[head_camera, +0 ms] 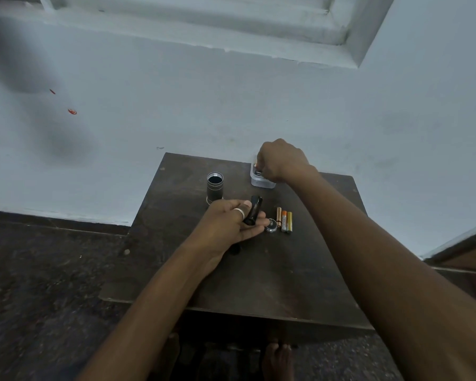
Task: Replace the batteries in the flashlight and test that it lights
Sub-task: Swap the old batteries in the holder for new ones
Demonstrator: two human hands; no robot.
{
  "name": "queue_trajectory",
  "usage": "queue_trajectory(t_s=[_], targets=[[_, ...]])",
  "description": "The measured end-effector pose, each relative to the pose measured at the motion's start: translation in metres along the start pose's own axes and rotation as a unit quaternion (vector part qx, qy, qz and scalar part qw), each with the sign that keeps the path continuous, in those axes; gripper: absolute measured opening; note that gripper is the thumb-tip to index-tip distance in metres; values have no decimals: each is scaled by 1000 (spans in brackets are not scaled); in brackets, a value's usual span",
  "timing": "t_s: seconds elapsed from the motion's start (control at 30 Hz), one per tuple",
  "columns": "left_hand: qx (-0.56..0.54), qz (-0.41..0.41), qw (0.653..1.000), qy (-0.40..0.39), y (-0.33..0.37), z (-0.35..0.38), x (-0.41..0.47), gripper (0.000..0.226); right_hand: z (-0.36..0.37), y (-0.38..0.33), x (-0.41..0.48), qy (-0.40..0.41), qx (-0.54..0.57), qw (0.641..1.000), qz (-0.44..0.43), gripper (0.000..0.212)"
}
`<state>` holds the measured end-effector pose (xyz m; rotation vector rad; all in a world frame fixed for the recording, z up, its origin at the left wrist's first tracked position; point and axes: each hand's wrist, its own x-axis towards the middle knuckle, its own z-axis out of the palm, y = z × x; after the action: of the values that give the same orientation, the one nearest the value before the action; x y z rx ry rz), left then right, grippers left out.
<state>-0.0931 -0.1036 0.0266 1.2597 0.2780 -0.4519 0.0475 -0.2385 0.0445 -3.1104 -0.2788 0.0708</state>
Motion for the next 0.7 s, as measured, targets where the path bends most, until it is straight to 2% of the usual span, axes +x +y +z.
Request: queue_trajectory(t_s=[0.13,0.2,0.37,0.53,0.7], targets=[[-6,0,1000,1,1,0,0,24,-17,10,-16,77,126,989,17,26],[-12,1,1000,0,1,0,0,24,-30,14,-33,126,199,972,26,31],[-23,11,1000,-2,1,0,0,24,-41,10,-97,196,306,931,36,27],[-19,33,999,-3,-2,-1,2,25,-12,-1,-140,167,372,912,56,23],[-3,41,999,-15,-4,-2,3,29,-1,-4,-143,139,433,889,48,24]])
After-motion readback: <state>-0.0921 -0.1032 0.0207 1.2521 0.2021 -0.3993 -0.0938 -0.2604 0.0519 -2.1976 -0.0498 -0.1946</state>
